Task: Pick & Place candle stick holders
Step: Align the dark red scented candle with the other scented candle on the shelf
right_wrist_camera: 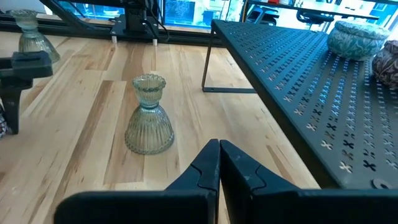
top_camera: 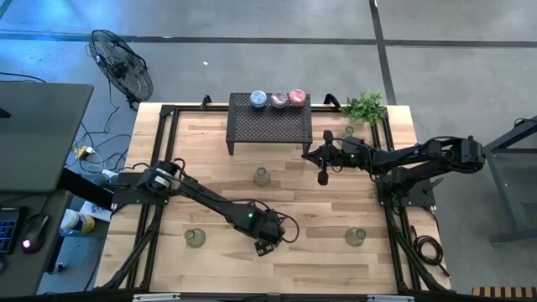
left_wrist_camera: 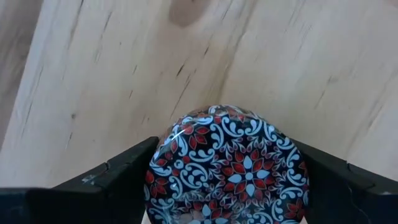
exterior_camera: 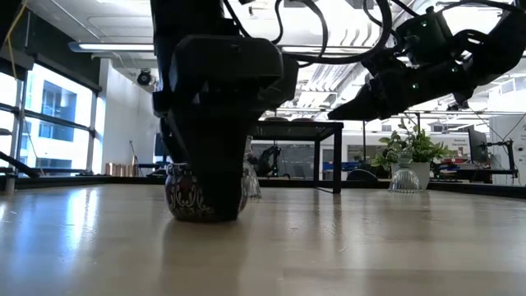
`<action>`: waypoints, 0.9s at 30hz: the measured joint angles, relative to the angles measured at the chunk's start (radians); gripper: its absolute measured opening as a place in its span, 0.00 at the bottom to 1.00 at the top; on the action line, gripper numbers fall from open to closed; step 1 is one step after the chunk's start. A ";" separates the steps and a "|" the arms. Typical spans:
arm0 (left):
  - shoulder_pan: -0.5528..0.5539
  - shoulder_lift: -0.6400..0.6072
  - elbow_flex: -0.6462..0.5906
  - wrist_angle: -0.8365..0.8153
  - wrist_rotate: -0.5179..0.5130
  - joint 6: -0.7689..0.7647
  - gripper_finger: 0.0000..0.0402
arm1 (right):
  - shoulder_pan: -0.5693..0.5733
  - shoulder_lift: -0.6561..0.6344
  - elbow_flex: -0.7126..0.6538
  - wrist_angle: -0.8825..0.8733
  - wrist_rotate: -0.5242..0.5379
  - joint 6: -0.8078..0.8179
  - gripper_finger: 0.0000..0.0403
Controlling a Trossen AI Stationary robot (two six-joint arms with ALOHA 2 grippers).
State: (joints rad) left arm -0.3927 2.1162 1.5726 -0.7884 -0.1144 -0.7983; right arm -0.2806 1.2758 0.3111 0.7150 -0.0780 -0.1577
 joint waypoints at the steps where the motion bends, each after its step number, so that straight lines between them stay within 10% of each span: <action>1: 0.000 0.000 0.000 -0.004 0.009 0.004 0.79 | 0.000 0.000 0.000 0.002 0.000 0.000 0.00; 18: 0.020 -0.198 0.000 -0.273 -0.054 0.150 0.72 | 0.000 0.000 0.000 0.082 0.000 -0.014 0.00; 27: 0.271 -0.488 0.000 -0.396 -0.157 0.442 0.72 | 0.000 0.000 0.004 0.099 0.060 -0.027 0.00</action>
State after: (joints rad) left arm -0.1218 1.6283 1.5726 -1.1845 -0.2717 -0.3558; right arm -0.2810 1.2758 0.3153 0.8139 -0.0179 -0.1844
